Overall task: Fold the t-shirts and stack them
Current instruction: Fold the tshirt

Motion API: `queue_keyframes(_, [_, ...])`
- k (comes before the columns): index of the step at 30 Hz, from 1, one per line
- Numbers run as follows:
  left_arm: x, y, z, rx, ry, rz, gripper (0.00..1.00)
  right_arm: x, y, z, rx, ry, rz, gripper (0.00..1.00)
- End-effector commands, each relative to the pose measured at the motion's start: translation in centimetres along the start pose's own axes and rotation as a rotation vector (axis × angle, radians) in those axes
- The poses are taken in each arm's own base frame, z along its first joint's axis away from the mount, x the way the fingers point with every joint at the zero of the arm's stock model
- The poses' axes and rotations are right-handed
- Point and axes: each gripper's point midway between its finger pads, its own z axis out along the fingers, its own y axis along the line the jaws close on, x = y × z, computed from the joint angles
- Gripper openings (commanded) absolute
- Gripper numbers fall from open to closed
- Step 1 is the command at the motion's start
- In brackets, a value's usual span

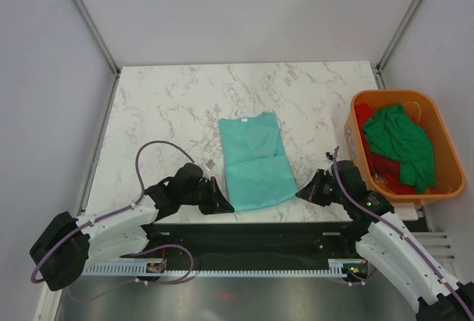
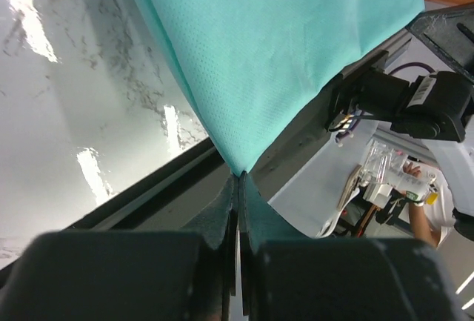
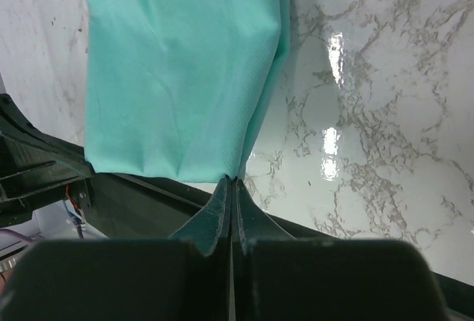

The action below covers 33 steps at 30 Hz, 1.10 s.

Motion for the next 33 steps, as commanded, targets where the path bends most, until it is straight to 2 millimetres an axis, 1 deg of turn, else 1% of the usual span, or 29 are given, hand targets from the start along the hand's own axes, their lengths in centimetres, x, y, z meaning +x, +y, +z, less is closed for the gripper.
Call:
queue_keyframes(1, [-0.6, -2.1, -0.7, 0.025, -0.038, -0.027, 0.02, -1.0, 1.3, -1.3, -0.018, -0.039, 0.001, 0.0])
queue_keyframes(4, [-1.8, -3.2, -1.1, 0.033, -0.084, -0.001, 0.02, -2.2, 2.1, -1.8, -0.025, -0.082, -0.012, 0.0])
queue_keyframes(5, [-2.0, -3.3, -1.2, 0.02, -0.091, 0.006, 0.02, -3.0, 2.8, -2.1, -0.041, -0.104, -0.028, 0.0])
queue_keyframes(6, [-2.8, -4.3, -1.5, 0.027, -0.117, 0.016, 0.02, -3.4, 2.9, -1.9, -0.029, -0.104, -0.03, 0.0])
queue_keyframes(7, [-3.1, -4.3, -1.3, 0.012, -0.118, 0.025, 0.02, -3.9, 3.3, -1.9, -0.029, -0.112, -0.037, 0.0])
queue_keyframes(8, [-3.3, -4.4, -1.3, 0.001, -0.117, 0.026, 0.02, -5.0, 4.3, -2.4, -0.04, -0.139, -0.057, 0.0])
queue_keyframes(9, [-4.0, -5.3, -1.5, 0.008, -0.131, 0.032, 0.02, -5.6, 4.8, -2.5, -0.039, -0.148, -0.065, 0.0])
queue_keyframes(10, [-4.6, -5.2, -1.5, -0.004, -0.141, 0.034, 0.02, -6.2, 4.9, -2.2, -0.019, -0.152, -0.069, 0.0])
queue_keyframes(11, [-5.0, -5.3, -1.5, -0.014, -0.148, 0.033, 0.02, -7.5, 6.1, -2.6, -0.037, -0.181, -0.087, 0.0])
queue_keyframes(12, [-5.7, -6.2, -1.8, -0.001, -0.166, 0.038, 0.02, -7.9, 6.3, -2.0, -0.023, -0.167, -0.091, 0.0])
queue_keyframes(14, [-7.3, -6.1, -2.0, -0.013, -0.191, 0.035, 0.02, -9.7, 8.1, -2.2, -0.043, -0.193, -0.112, 0.0])
queue_keyframes(15, [-8.0, -7.1, -2.4, 0.003, -0.202, 0.041, 0.02, -10.1, 8.2, -1.4, -0.025, -0.176, -0.126, 0.0])
queue_keyframes(16, [-9.1, -7.1, -2.7, -0.002, -0.223, 0.043, 0.02, -10.7, 8.6, -1.2, -0.026, -0.178, -0.136, 0.0])
queue_keyframes(17, [-9.7, -7.0, -2.6, -0.011, -0.228, 0.041, 0.02, -12.1, 9.7, -1.5, -0.036, -0.21, -0.15, 0.0])
queue_keyframes(18, [-10.6, -8.0, -2.9, 0.002, -0.243, 0.049, 0.02, -12.5, 9.7, -0.7, -0.014, -0.197, -0.154, 0.0])
queue_keyframes(19, [-11.7, -8.0, -3.3, 0.002, -0.265, 0.05, 0.02, -13.2, 10.0, -0.4, -0.006, -0.204, -0.172, 0.0])
queue_keyframes(20, [-12.5, -8.3, -3.5, 0.003, -0.278, 0.052, 0.02, -14.6, 11.0, -0.7, -0.012, -0.236, -0.185, 0.0])
queue_keyframes(21, [-14.1, -8.7, -3.9, 0.006, -0.3, 0.056, 0.02, -15.0, 10.9, 0.4, 0.01, -0.214, -0.186, 0.0])
queue_keyframes(22, [-15.0, -8.9, -4.1, 0.005, -0.31, 0.058, 0.02, -15.7, 11.2, 0.7, 0.013, -0.219, -0.201, 0.0])
queue_keyframes(23, [-15.8, -8.9, -4.2, 0.0, -0.32, 0.059, 0.02, -16.9, 12.3, 0.6, -0.004, -0.241, -0.21, 0.0])
queue_keyframes(24, [-17.6, -9.0, -4.5, -0.001, -0.34, 0.056, 0.02, -17.3, 11.9, 1.8, 0.017, -0.22, -0.208, 0.0])
queue_keyframes(25, [-18.4, -8.9, -4.5, -0.008, -0.348, 0.053, 0.02, -17.8, 12.1, 2.2, 0.017, -0.219, -0.213, 0.0])
queue_keyframes(26, [-19.6, -9.6, -5.0, 0.004, -0.368, 0.064, 0.02, -19.0, 13.1, 2.2, 0.001, -0.24, -0.227, 0.0])
queue_keyframes(28, [-21.4, -8.7, -4.8, -0.015, -0.371, 0.047, 0.02, -20.1, 12.9, 3.7, 0.015, -0.227, -0.229, 0.0])
queue_keyframes(29, [-22.2, -8.8, -4.9, -0.015, -0.379, 0.049, 0.02, -21.3, 13.6, 3.5, 0.006, -0.247, -0.24, 0.0])
queue_keyframes(30, [-23.5, -9.0, -5.2, -0.014, -0.397, 0.052, 0.02, -21.7, 13.2, 4.7, 0.02, -0.229, -0.236, 0.0])
queue_keyframes(31, [-24.1, -8.6, -4.8, -0.022, -0.389, 0.04, 0.02, -22.5, 13.1, 5.0, 0.021, -0.23, -0.232, 0.0])
queue_keyframes(32, [-24.8, -8.3, -4.6, -0.028, -0.388, 0.033, 0.02, -23.6, 13.7, 5.0, 0.01, -0.248, -0.238, 0.0])
queue_keyframes(33, [-26.0, -8.8, -5.0, -0.023, -0.408, 0.049, 0.02, -24.3, 12.7, 6.2, 0.032, -0.233, -0.224, 0.0])
